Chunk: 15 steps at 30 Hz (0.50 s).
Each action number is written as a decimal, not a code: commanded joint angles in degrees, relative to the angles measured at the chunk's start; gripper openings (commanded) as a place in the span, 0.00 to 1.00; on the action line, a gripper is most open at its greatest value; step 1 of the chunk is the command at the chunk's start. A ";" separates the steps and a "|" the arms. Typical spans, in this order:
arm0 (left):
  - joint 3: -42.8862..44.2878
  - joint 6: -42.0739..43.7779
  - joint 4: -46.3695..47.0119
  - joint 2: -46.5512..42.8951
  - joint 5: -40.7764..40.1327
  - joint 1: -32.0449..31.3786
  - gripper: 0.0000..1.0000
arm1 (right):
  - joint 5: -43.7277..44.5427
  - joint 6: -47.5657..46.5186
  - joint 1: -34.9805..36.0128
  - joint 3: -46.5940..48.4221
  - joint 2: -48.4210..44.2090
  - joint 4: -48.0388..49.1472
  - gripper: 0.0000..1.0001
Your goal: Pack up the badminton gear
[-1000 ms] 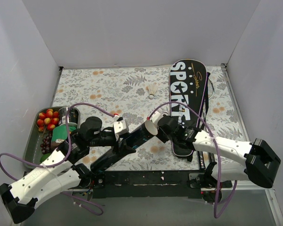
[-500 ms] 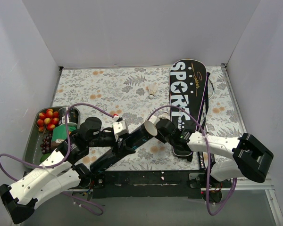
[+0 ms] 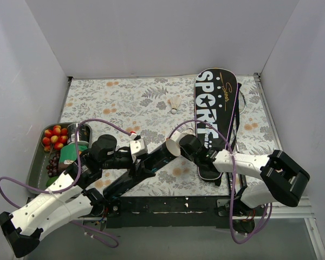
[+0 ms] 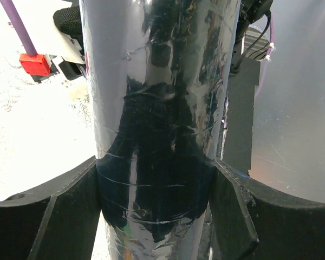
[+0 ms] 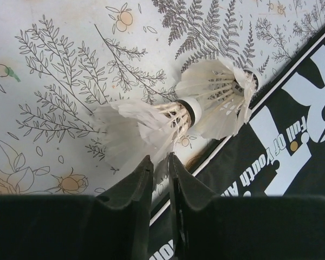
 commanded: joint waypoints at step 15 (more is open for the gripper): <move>1.50 0.59 -0.08 -2.00 0.69 -0.10 0.18 | -7.18 6.40 -0.84 6.24 -9.34 -9.32 0.01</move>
